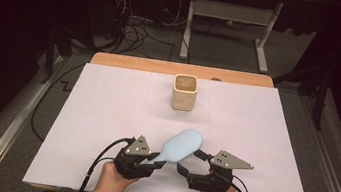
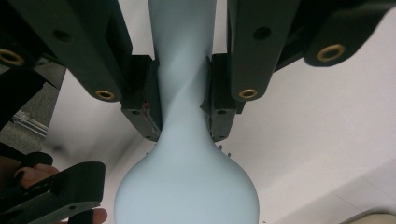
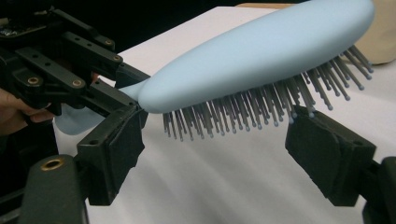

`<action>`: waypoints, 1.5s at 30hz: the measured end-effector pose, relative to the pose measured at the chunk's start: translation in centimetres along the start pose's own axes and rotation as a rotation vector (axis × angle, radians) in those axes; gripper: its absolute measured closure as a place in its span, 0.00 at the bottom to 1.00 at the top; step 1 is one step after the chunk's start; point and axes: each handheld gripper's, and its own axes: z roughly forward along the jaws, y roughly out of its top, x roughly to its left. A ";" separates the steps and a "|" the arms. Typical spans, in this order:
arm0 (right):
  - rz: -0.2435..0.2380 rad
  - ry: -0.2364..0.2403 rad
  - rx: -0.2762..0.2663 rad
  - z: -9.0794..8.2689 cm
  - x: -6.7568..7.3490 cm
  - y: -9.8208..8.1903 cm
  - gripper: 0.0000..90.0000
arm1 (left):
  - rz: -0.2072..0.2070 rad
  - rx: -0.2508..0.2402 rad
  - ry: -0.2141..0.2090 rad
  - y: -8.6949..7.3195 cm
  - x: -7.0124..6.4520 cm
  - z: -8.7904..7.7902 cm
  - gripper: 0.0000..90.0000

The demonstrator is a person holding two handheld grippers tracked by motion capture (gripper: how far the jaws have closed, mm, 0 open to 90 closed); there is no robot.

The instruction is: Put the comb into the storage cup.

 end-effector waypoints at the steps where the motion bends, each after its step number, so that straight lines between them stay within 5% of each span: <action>1: 0.002 -0.001 0.000 0.1 0.0 0.0 0.21 | 0.000 -0.001 0.002 0.0 0.0 0.0 0.76; 25: 0.079 0.006 0.026 1.1 -0.2 0.2 0.17 | 0.016 0.016 0.007 0.1 -0.6 0.7 0.76; 29: 0.093 0.011 0.018 1.3 -0.1 0.2 0.15 | 0.055 0.013 0.020 0.4 -1.3 0.7 0.76; 45: 0.177 0.019 0.002 1.7 -0.4 0.5 0.15 | 0.068 0.009 0.017 0.5 -1.9 1.2 0.76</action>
